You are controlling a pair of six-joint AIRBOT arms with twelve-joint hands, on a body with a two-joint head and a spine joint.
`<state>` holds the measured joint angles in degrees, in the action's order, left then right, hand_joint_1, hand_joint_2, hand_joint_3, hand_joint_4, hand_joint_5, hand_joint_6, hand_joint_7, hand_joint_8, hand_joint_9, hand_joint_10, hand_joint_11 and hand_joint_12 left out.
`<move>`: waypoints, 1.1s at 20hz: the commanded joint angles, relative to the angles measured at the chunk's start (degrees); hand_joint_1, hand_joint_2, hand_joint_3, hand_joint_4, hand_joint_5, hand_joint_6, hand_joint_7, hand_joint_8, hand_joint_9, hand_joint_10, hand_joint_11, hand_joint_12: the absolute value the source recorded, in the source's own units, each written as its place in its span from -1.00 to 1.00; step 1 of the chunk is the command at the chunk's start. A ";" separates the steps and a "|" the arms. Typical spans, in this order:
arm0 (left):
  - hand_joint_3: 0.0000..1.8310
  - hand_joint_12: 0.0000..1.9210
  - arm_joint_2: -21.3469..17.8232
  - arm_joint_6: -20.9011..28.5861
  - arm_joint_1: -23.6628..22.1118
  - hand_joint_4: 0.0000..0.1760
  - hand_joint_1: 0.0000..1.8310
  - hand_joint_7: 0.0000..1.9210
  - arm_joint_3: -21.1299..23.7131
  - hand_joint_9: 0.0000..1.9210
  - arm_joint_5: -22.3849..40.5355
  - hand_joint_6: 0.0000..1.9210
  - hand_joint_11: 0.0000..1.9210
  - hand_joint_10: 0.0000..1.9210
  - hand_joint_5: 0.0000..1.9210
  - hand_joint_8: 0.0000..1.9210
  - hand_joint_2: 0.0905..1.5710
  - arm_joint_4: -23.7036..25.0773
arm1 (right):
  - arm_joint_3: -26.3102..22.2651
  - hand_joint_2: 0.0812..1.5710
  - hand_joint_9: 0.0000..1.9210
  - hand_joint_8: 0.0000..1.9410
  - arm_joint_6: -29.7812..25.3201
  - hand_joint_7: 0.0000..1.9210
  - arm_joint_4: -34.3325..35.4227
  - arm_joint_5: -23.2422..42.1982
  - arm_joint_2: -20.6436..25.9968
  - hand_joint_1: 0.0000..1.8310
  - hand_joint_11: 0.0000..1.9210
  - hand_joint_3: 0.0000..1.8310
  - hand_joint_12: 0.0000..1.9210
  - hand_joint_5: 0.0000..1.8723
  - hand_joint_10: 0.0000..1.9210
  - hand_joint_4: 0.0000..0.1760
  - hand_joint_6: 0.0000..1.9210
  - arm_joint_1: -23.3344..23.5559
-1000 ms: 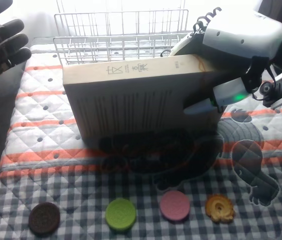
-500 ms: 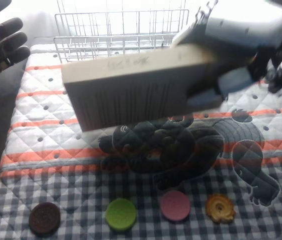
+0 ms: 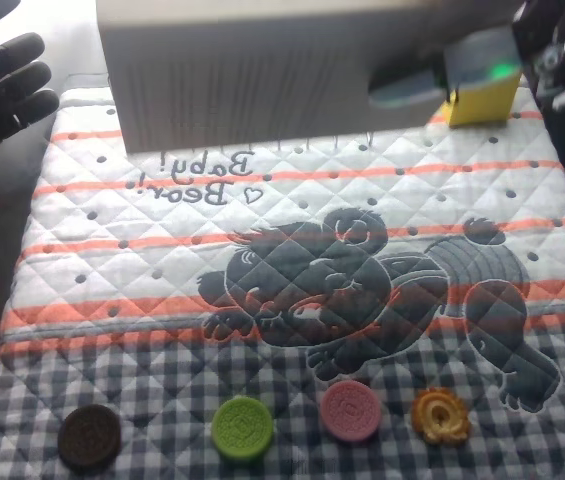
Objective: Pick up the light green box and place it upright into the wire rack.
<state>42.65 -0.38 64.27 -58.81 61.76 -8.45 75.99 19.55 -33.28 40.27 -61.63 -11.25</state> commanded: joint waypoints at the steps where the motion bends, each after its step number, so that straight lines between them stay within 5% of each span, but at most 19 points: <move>1: -1.00 -0.45 -0.07 0.38 -0.80 0.45 -0.35 -0.71 -0.21 -0.80 6.99 -0.99 -1.00 -1.00 -0.59 -1.00 0.27 -1.34 | 0.21 0.35 0.75 -0.19 -0.23 0.25 2.22 6.12 0.36 0.40 0.51 -1.00 -0.07 -0.03 -0.91 -1.00 -0.06 1.40; 5: -1.00 -0.47 -0.06 0.38 -0.81 0.53 -0.37 -0.70 -0.17 -0.80 6.73 -1.00 -1.00 -1.00 -0.59 -1.00 0.27 -1.33 | 0.48 0.36 0.73 -0.17 -0.23 0.24 1.40 5.97 0.56 0.39 0.43 -1.00 0.02 -0.05 -0.93 -1.00 -0.05 4.19; 7: -1.00 -0.50 -0.04 0.38 -0.81 0.45 -0.38 -0.71 -0.15 -0.80 6.73 -1.00 -1.00 -1.00 -0.58 -1.00 0.28 -1.33 | 0.53 0.42 0.76 -0.74 -0.22 0.42 0.92 5.58 0.63 0.26 0.43 -1.00 0.14 -0.02 -0.92 -1.00 0.10 5.33; 8: -1.00 -0.52 -0.04 0.38 -0.81 0.55 -0.39 -0.72 -0.15 -0.81 6.69 -1.00 -1.00 -1.00 -0.60 -1.00 0.28 -1.33 | 0.61 0.37 0.78 -0.31 -0.22 0.30 0.71 5.35 0.63 0.37 0.47 -1.00 0.02 -0.02 -0.91 -1.00 -0.07 5.81; 10: -1.00 -0.51 -0.03 0.38 -0.83 0.55 -0.39 -0.71 -0.17 -0.80 6.60 -1.00 -0.99 -1.00 -0.60 -1.00 0.28 -1.33 | 0.93 0.36 0.76 -0.16 -0.21 0.24 0.38 4.83 0.63 0.39 0.46 -1.00 -0.02 -0.04 -0.92 -1.00 -0.06 6.46; 11: -1.00 -0.51 -0.03 0.38 -0.83 0.34 -0.34 -0.72 -0.17 -0.81 6.56 -1.00 -1.00 -1.00 -0.59 -1.00 0.28 -1.33 | 1.26 0.36 0.76 -0.12 -0.21 0.22 0.27 4.48 0.63 0.39 0.46 -1.00 -0.02 -0.04 -0.92 -1.00 -0.07 6.67; 12: -1.00 -0.51 -0.02 0.38 -0.83 0.50 -0.37 -0.72 -0.18 -0.80 6.53 -1.00 -1.00 -1.00 -0.59 -1.00 0.28 -1.33 | 1.76 0.40 0.76 -0.50 -0.21 0.33 0.23 3.95 0.63 0.28 0.47 -1.00 -0.05 0.00 -0.92 -1.00 0.03 6.91; 14: -1.00 -0.52 -0.02 0.38 -0.84 0.60 -0.39 -0.71 -0.18 -0.80 6.39 -1.00 -1.00 -1.00 -0.59 -1.00 0.27 -1.32 | 2.82 0.43 0.75 -0.94 -0.21 0.47 0.23 2.31 0.62 0.25 0.46 -1.00 -0.06 -0.02 -0.95 -1.00 0.10 7.49; 15: -1.00 -0.52 0.01 0.38 -0.92 0.53 -0.38 -0.72 -0.21 -0.80 6.27 -1.00 -1.00 -1.00 -0.59 -1.00 0.27 -1.31 | 3.39 0.36 0.76 -0.37 -0.20 0.32 0.23 1.59 0.43 0.37 0.48 -1.00 -0.10 0.00 -0.96 -1.00 -0.08 7.74; 16: -1.00 -0.52 0.03 0.38 -0.95 0.49 -0.38 -0.73 -0.22 -0.81 6.22 -1.00 -1.00 -1.00 -0.59 -1.00 0.28 -1.30 | 3.74 0.35 0.75 -0.21 -0.20 0.26 0.24 1.08 0.22 0.39 0.48 -1.00 -0.12 -0.02 -0.97 -1.00 -0.07 7.96; 22: -1.00 -0.50 0.18 0.38 -1.05 0.76 -0.38 -0.73 -0.22 -0.81 6.04 -1.00 -1.00 -1.00 -0.60 -1.00 0.27 -1.09 | 5.90 0.35 0.75 -0.23 -0.20 0.27 0.28 -1.34 -2.03 0.40 0.53 -1.00 -0.29 -0.03 -0.99 -1.00 -0.04 8.78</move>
<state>42.65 -0.36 63.92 -58.81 61.06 -8.40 81.58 19.49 -35.86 33.61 -64.14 -3.70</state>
